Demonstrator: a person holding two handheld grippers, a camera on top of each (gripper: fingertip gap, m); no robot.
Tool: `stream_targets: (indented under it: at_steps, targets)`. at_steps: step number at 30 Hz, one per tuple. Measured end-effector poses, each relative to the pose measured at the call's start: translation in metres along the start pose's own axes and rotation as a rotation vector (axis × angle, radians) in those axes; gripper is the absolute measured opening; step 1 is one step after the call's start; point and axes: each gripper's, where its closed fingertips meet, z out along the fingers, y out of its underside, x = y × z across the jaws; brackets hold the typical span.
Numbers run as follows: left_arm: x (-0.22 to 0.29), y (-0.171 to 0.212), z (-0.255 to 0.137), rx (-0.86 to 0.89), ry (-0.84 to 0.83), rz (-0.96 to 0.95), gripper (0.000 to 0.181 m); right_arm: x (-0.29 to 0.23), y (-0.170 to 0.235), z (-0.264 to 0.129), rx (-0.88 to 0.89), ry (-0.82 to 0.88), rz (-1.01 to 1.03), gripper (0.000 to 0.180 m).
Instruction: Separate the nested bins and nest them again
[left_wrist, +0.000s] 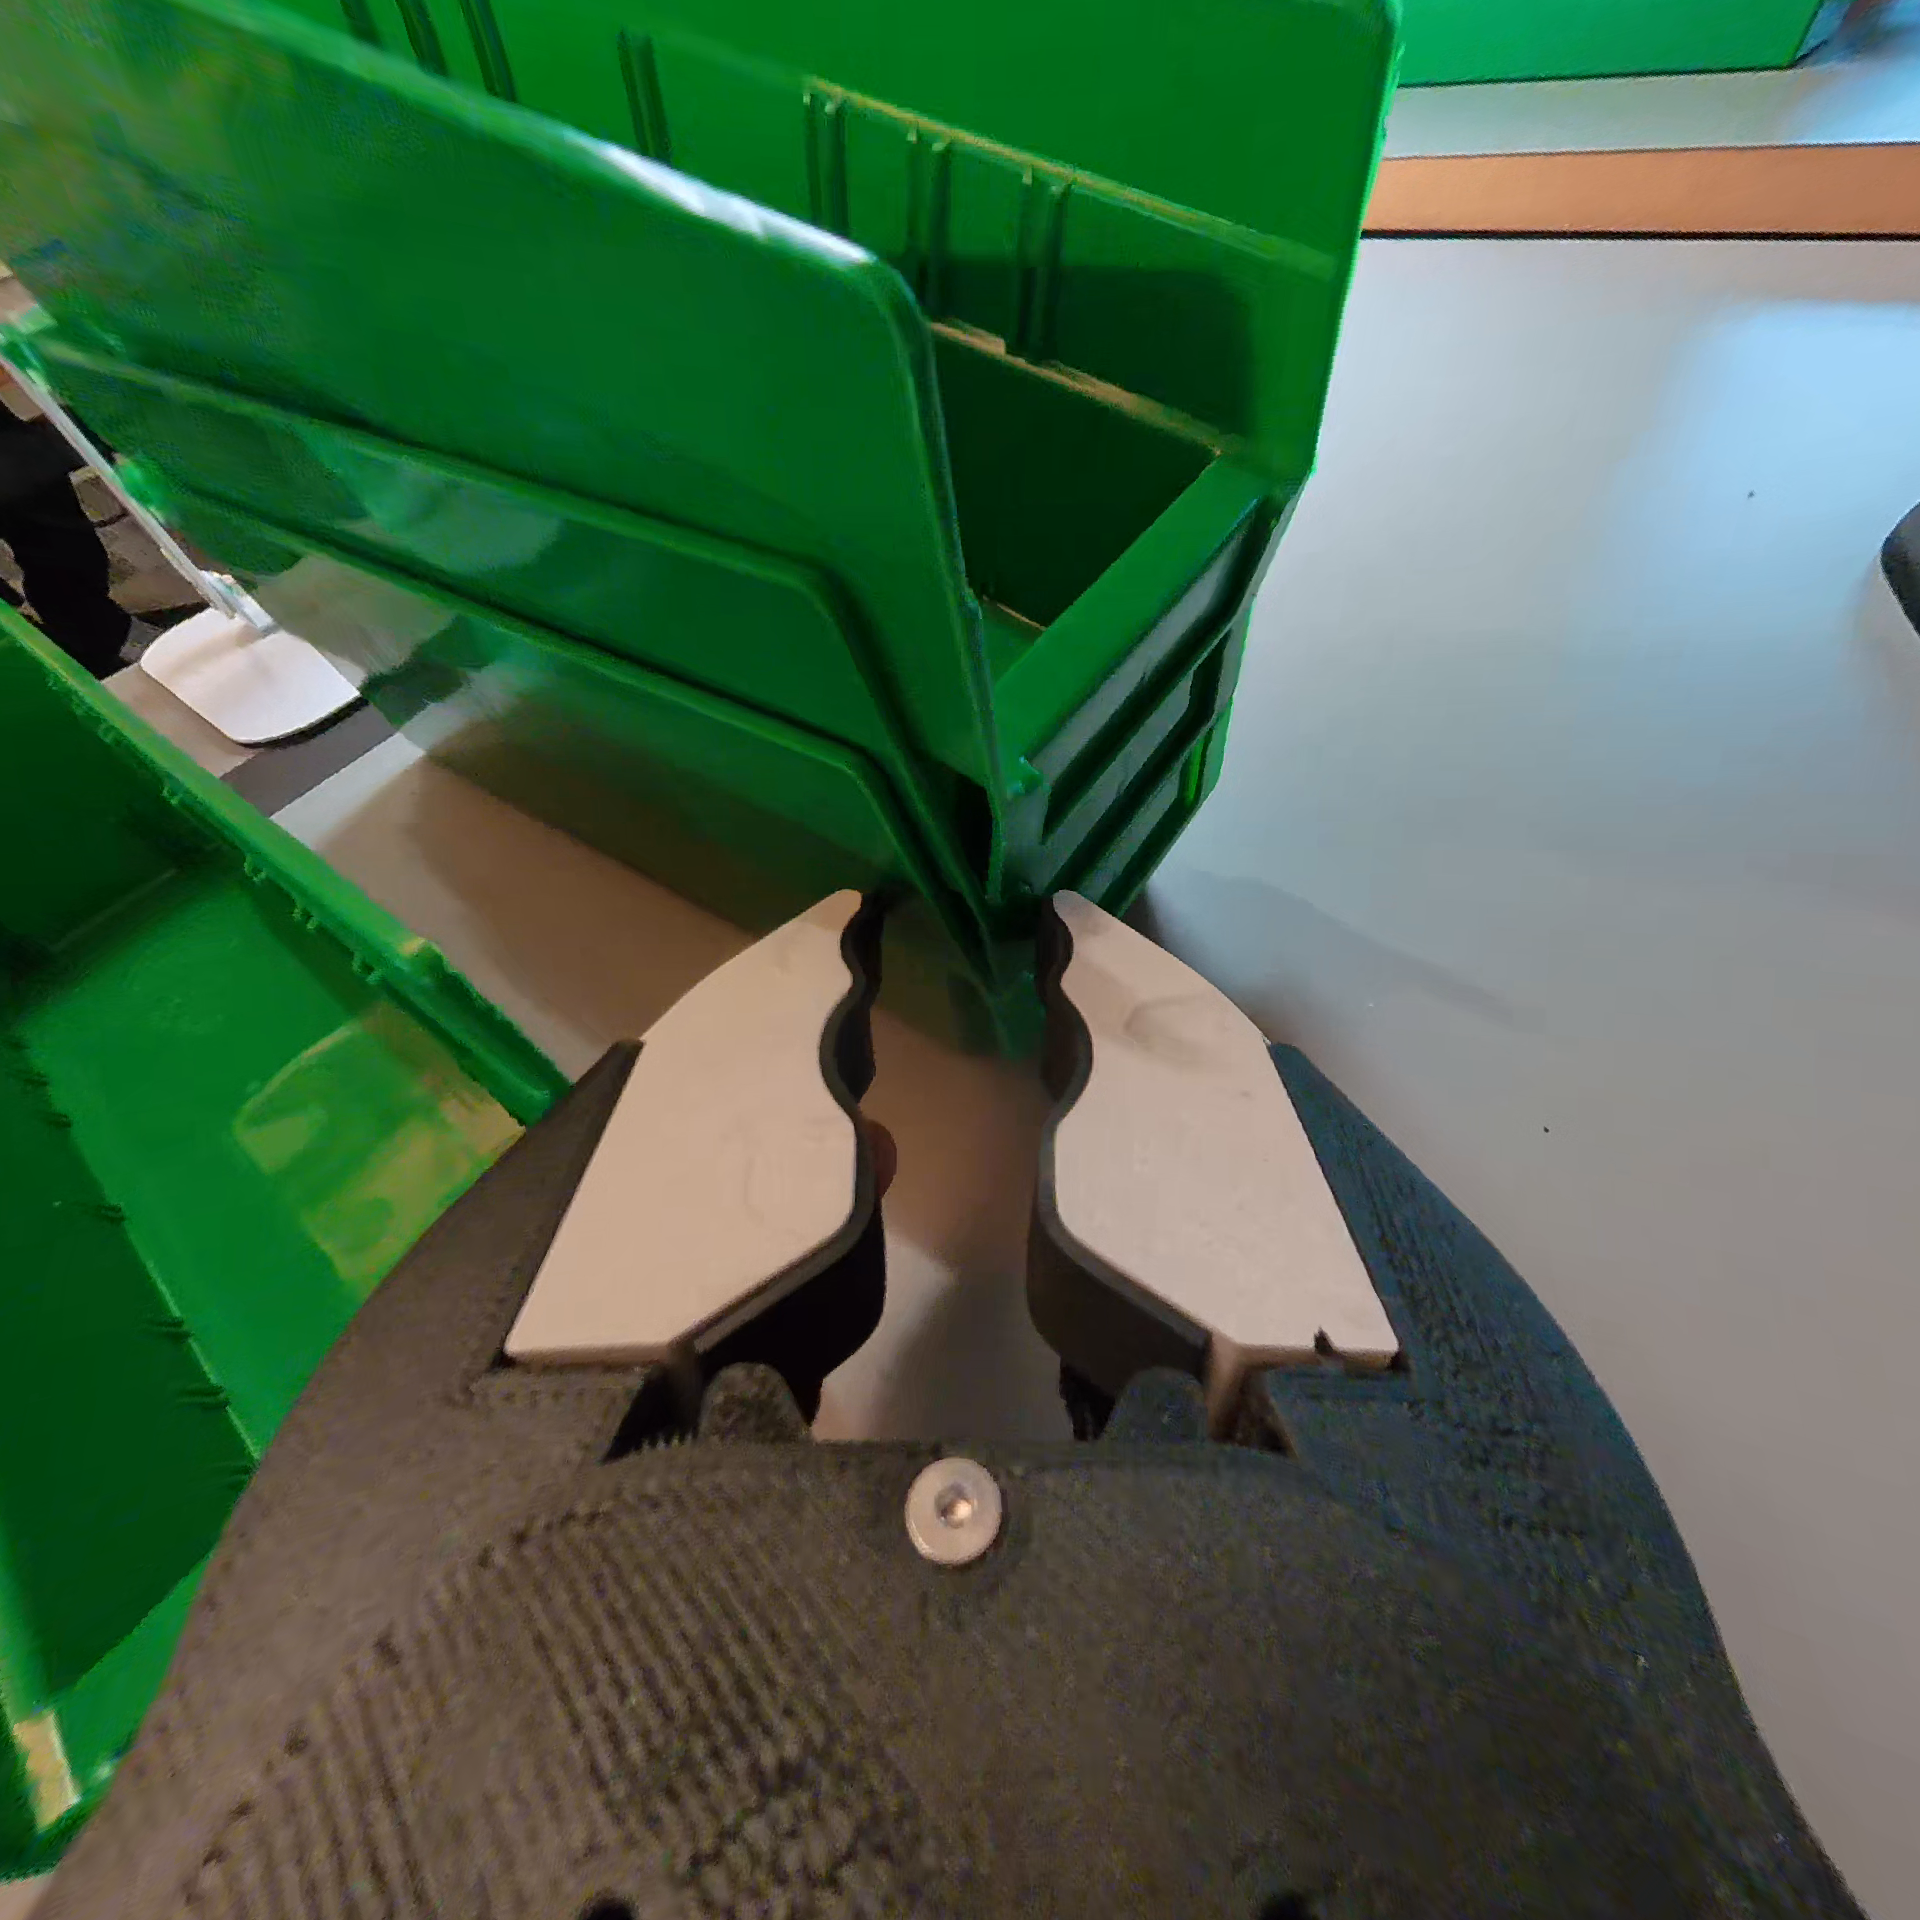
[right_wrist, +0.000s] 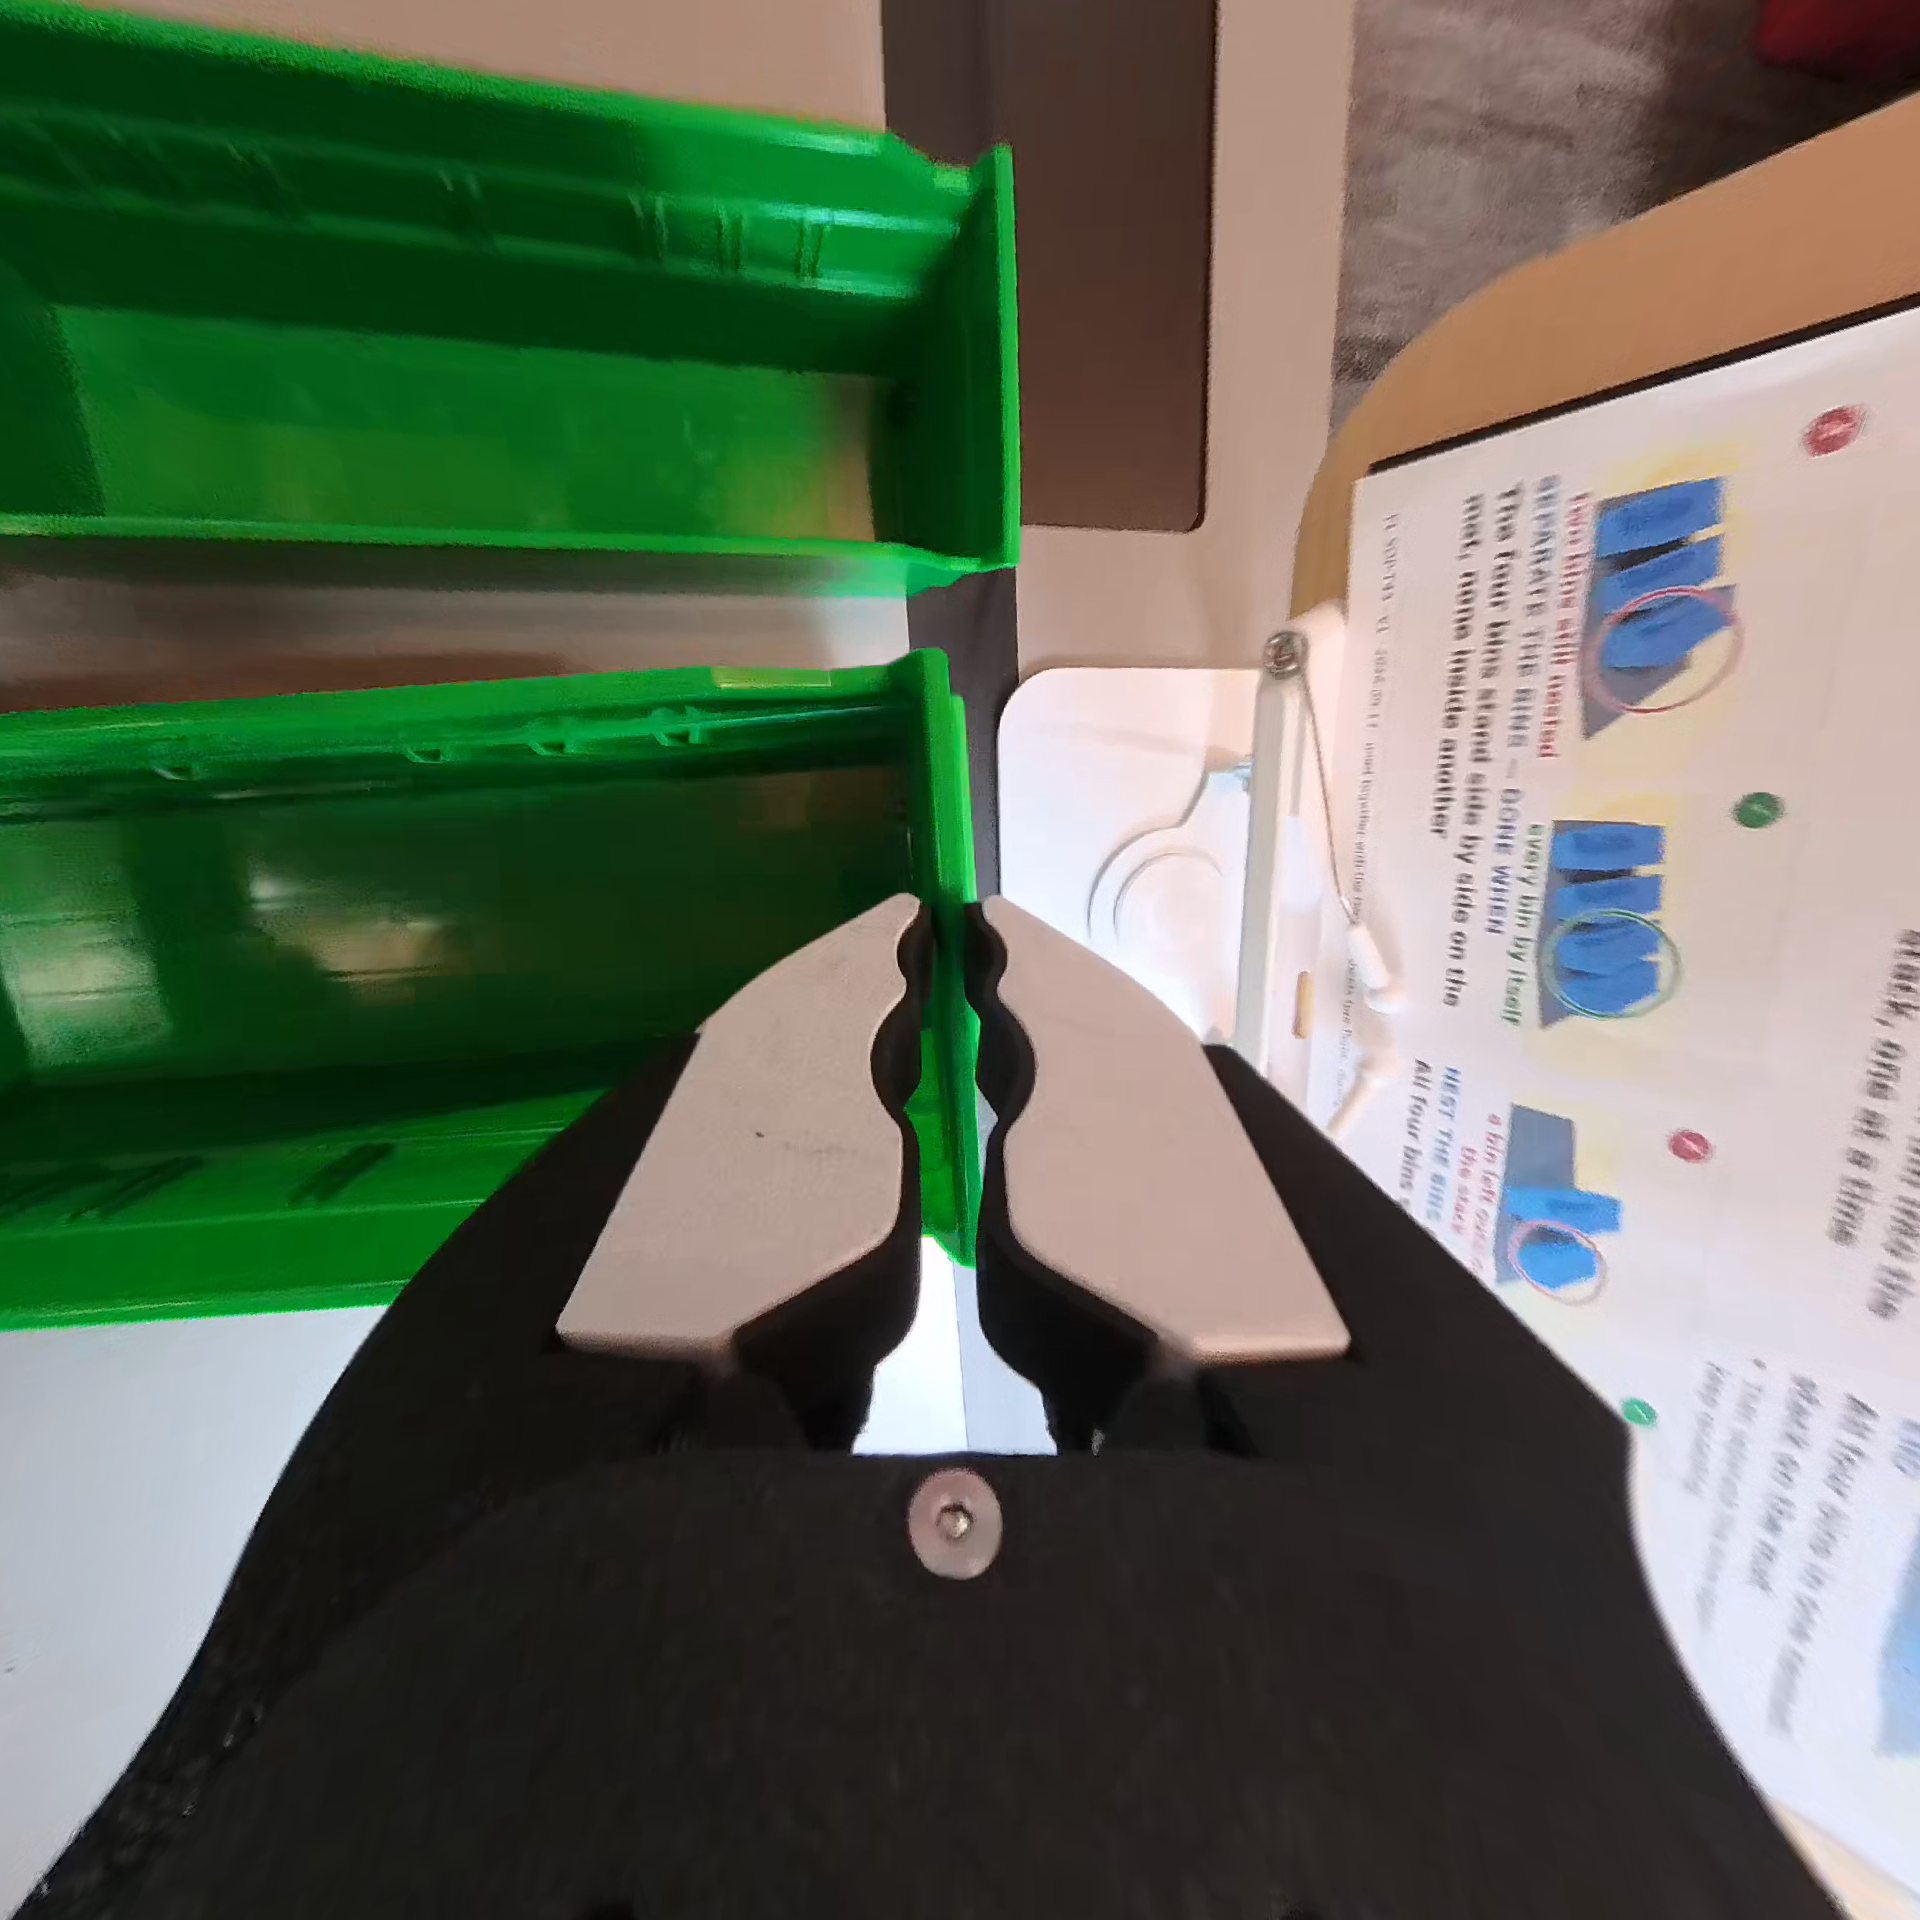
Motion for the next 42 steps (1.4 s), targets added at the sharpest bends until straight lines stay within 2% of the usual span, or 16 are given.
stream_targets:
  at_steps: [1, 7, 12, 18, 25, 29, 36, 40, 42]
  targets:
    - [-0.001, -0.001, 0.0, 0.004, -0.003, -0.002, 0.028, 0.0, -0.002, -0.01, 0.01, 0.009, 0.0, 0.005]
    - [-0.003, -0.001, -0.001, 0.011, -0.025, 0.021, 0.027, -0.018, -0.017, -0.061, 0.049, 0.059, -0.052, 0.004]
    - [-0.004, -0.007, -0.004, 0.048, -0.045, 0.04, 0.027, -0.022, -0.016, -0.074, 0.072, 0.174, -0.071, 0.005]
    - [-0.004, -0.021, -0.014, 0.116, -0.096, 0.119, 0.025, -0.015, -0.014, -0.067, 0.055, 0.352, -0.105, 0.008]
    - [-0.004, -0.029, -0.019, 0.153, -0.097, 0.134, 0.027, -0.007, -0.01, -0.051, 0.017, 0.453, -0.046, 0.01]
    - [-0.003, -0.036, -0.022, 0.184, -0.123, 0.196, 0.022, 0.002, -0.002, -0.037, -0.008, 0.51, -0.001, 0.011]
    - [-0.004, -0.037, -0.024, 0.191, -0.11, 0.158, 0.02, 0.004, -0.002, -0.022, 0.05, 0.555, 0.036, 0.01]
    - [-0.007, -0.039, -0.023, 0.208, -0.108, 0.145, 0.014, -0.03, -0.012, -0.032, 0.165, 0.465, 0.058, 0.016]
    - [-0.007, -0.039, -0.022, 0.21, -0.105, 0.146, 0.014, -0.067, -0.019, -0.038, 0.208, 0.377, 0.013, 0.02]
